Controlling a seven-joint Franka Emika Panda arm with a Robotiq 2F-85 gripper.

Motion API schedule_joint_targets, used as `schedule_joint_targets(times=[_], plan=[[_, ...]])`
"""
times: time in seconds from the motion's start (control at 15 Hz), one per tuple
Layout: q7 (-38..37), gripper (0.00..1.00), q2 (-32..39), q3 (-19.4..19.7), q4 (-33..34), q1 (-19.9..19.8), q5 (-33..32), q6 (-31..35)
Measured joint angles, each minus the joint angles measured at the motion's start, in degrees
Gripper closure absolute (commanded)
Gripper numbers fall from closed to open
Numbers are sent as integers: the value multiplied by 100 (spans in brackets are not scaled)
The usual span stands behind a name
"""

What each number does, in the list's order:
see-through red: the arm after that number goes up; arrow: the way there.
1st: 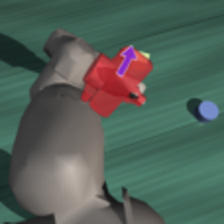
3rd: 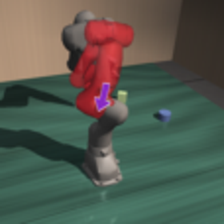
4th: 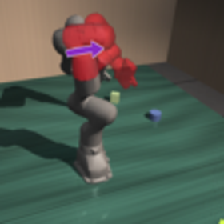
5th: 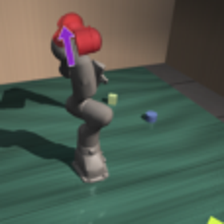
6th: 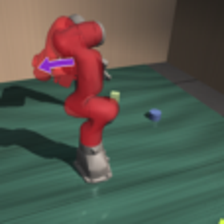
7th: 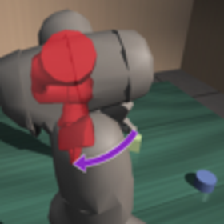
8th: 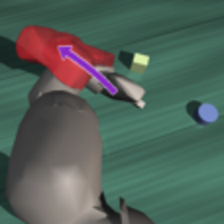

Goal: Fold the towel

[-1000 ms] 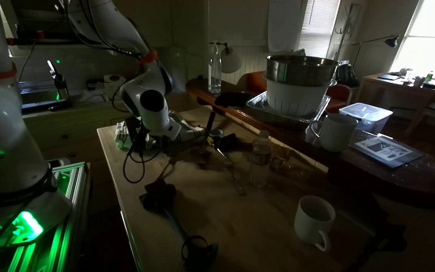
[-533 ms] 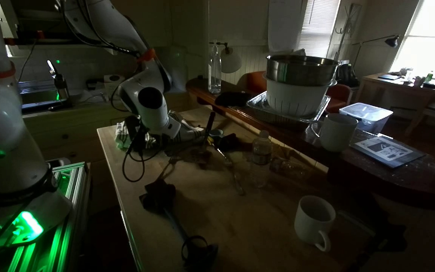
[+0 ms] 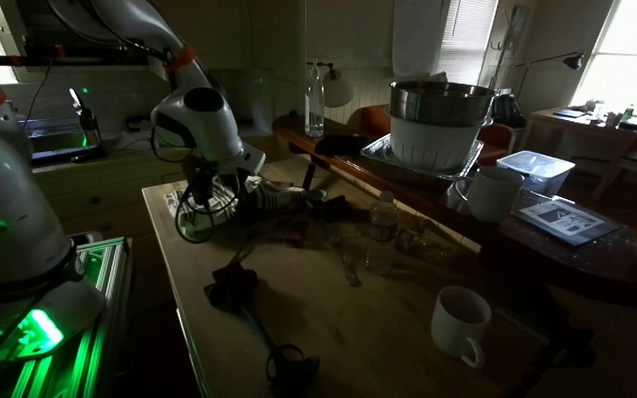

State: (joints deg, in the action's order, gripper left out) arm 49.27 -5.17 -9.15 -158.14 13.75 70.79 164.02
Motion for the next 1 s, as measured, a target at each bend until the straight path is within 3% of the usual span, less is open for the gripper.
schedule_joint_targets(times=[0.27,0.6,0.8,1.0], plan=[[-1430,98,166,-207,23,-42,-1725,653],[-3536,98,541,-461,31,-2,-4119,813],[-4739,98,365,-569,112,91,-5407,390],[-5301,98,-364,-860,211,413,-5573,-462]])
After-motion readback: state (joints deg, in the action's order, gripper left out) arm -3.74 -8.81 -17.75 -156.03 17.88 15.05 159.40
